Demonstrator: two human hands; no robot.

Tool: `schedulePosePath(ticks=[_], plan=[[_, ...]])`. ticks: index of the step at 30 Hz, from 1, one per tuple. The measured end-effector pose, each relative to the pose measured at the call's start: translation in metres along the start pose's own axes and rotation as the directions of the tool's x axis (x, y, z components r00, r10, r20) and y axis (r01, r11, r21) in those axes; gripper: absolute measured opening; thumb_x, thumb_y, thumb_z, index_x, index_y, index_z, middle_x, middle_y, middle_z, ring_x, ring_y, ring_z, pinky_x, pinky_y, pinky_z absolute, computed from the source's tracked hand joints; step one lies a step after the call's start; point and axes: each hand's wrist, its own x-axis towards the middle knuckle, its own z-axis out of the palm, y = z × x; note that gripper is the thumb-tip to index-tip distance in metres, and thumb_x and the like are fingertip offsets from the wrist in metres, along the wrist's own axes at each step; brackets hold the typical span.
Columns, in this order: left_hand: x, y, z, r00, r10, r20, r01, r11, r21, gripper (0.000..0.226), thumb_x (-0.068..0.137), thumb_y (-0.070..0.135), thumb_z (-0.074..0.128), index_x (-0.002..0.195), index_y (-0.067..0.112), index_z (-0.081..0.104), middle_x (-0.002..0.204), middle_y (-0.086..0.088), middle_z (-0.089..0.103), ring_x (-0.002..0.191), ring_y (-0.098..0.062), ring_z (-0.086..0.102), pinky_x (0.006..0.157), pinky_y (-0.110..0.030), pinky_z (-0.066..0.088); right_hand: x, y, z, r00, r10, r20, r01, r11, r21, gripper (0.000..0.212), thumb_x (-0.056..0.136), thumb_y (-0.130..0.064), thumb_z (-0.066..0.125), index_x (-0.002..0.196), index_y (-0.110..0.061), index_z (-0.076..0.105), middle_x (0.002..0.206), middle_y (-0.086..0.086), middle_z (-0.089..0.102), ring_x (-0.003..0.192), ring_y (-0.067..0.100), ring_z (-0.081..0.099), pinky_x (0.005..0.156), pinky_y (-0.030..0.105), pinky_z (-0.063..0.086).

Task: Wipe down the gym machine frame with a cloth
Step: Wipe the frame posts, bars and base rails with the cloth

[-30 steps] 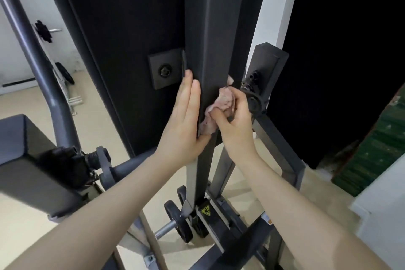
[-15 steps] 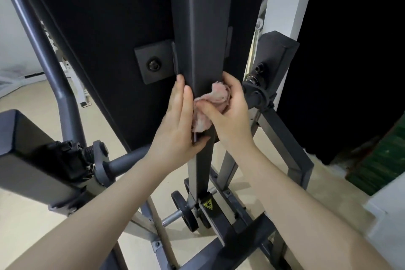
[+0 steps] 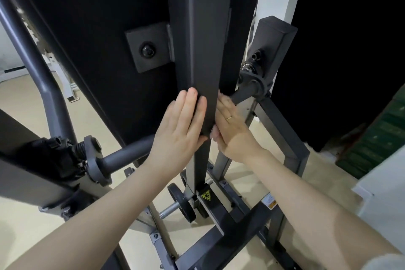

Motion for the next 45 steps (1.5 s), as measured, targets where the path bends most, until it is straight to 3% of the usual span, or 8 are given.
schedulePosePath(ticks=[8,14,20,25,31,37,41,45], plan=[[-0.003,0.0,0.0,0.998,-0.022,0.059,0.019,0.998,0.055,0.087,0.067,0.023,0.083,0.132,-0.004,0.032,0.136,-0.024,0.024,0.126,-0.04,0.027,0.11,-0.046,0.014,0.006,0.062,-0.002,0.934,0.171,-0.313,-0.242,0.948,-0.206,0.055,0.081,0.003,0.061,0.134,0.0,0.046,0.141,0.018,0.046,0.136,0.035,0.034,0.114,0.048,0.027],[-0.002,0.001,0.003,0.998,-0.036,0.044,0.034,0.998,0.046,0.092,0.068,0.02,0.082,0.137,-0.002,0.025,0.136,-0.025,0.023,0.126,-0.04,0.027,0.111,-0.044,0.012,0.002,0.058,0.005,0.945,-0.237,-0.224,0.146,0.922,-0.36,0.033,0.095,0.002,0.047,0.129,0.004,0.043,0.134,0.024,0.049,0.139,0.029,0.028,0.119,0.037,0.02],[-0.003,0.0,0.002,0.999,-0.023,0.028,0.022,0.999,0.036,0.086,0.065,0.02,0.085,0.131,-0.003,0.034,0.134,-0.024,0.027,0.124,-0.039,0.031,0.11,-0.043,0.018,0.012,0.054,0.009,0.911,0.109,-0.399,-0.245,0.919,-0.308,0.045,0.078,0.006,0.054,0.123,0.006,0.053,0.129,0.023,0.055,0.129,0.032,0.037,0.114,0.038,0.025],[-0.005,0.0,0.003,0.997,-0.024,0.072,0.019,0.998,0.059,0.084,0.069,0.024,0.082,0.132,-0.003,0.033,0.135,-0.024,0.026,0.126,-0.038,0.03,0.107,-0.047,0.023,0.004,0.068,0.001,0.965,-0.225,-0.132,0.146,0.885,-0.443,0.045,0.085,0.002,0.049,0.13,0.003,0.043,0.131,0.024,0.055,0.126,0.039,0.049,0.112,0.042,0.031],[-0.005,0.0,0.0,0.995,-0.027,0.1,0.027,1.0,0.008,0.084,0.071,0.022,0.081,0.134,-0.003,0.031,0.138,-0.022,0.025,0.129,-0.037,0.029,0.111,-0.044,0.017,0.013,0.036,-0.008,0.883,0.326,-0.337,-0.319,0.945,0.076,0.037,0.094,0.004,0.047,0.129,-0.003,0.054,0.128,0.01,0.061,0.119,0.008,0.054,0.11,0.014,0.029],[-0.007,-0.002,-0.022,0.985,-0.041,0.165,0.059,0.993,-0.105,0.08,0.076,0.009,0.074,0.14,-0.003,0.027,0.146,-0.021,0.021,0.133,-0.032,0.028,0.111,-0.035,0.021,-0.015,-0.006,-0.01,0.904,0.351,-0.243,-0.307,0.93,0.201,0.054,0.088,0.012,0.052,0.139,-0.003,0.045,0.139,0.001,0.046,0.129,0.022,0.047,0.11,0.012,0.028],[-0.029,-0.03,-0.06,0.956,-0.125,0.266,0.195,0.947,-0.255,0.073,0.071,0.006,0.078,0.135,-0.001,0.044,0.139,-0.018,0.047,0.103,-0.029,0.063,0.073,-0.032,0.055,-0.031,-0.088,-0.023,0.693,0.457,-0.557,-0.307,0.887,0.346,0.053,0.085,0.014,0.052,0.134,-0.005,0.047,0.13,-0.002,0.052,0.124,-0.006,0.046,0.106,0.017,0.038],[-0.061,-0.05,-0.095,0.972,0.039,0.231,0.036,0.95,-0.31,0.06,0.069,-0.003,0.072,0.126,0.005,0.053,0.111,-0.008,0.064,0.071,-0.023,0.065,0.043,-0.031,0.051,-0.031,-0.152,0.019,0.885,0.091,-0.456,-0.081,0.996,0.041,0.051,0.09,0.003,0.05,0.14,-0.002,0.038,0.147,0.007,0.036,0.141,0.013,0.03,0.115,0.022,0.027]])
